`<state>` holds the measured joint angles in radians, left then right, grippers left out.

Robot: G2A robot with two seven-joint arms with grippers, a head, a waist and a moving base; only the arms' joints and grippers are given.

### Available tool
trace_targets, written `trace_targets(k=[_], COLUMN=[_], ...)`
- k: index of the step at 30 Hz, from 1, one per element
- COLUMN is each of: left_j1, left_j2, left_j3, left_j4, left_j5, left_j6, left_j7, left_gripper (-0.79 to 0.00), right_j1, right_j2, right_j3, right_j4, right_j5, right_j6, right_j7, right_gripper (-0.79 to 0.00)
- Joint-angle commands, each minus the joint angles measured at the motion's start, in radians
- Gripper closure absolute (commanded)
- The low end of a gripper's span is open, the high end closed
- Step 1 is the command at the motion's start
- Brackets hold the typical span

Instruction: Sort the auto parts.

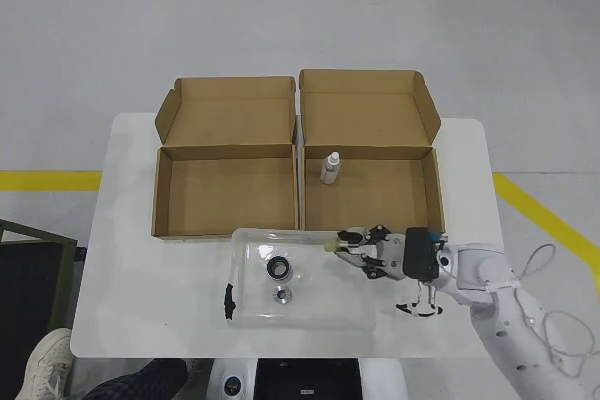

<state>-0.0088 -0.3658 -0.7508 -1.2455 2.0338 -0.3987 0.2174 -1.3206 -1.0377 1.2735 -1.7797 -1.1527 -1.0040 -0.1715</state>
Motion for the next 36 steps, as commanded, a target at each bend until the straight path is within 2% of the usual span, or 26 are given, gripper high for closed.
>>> trace_targets(k=[1,13,26,36], left_j1=[0.000,0.000,0.000,0.000], left_j2=[0.000,0.000,0.000,0.000], left_j3=[0.000,0.000,0.000,0.000], left_j4=[0.000,0.000,0.000,0.000], left_j5=[0.000,0.000,0.000,0.000], left_j6=[0.000,0.000,0.000,0.000], left_j7=[0.000,0.000,0.000,0.000], left_gripper=[-0.785,-0.785,-0.785,-0.785], right_j1=[-0.004,-0.027,-0.020,-0.005], right_j2=[0.001,0.004,0.004,0.005], right_j3=[0.011,0.055,0.062,0.069], right_j4=[-0.001,-0.011,0.004,-0.007], right_j5=[0.016,0.066,0.136,0.117], right_j6=[-0.001,0.010,0.017,0.095], right_j7=[-0.009,-0.057,-0.034,0.072], right_gripper=[0.000,0.000,0.000,0.000])
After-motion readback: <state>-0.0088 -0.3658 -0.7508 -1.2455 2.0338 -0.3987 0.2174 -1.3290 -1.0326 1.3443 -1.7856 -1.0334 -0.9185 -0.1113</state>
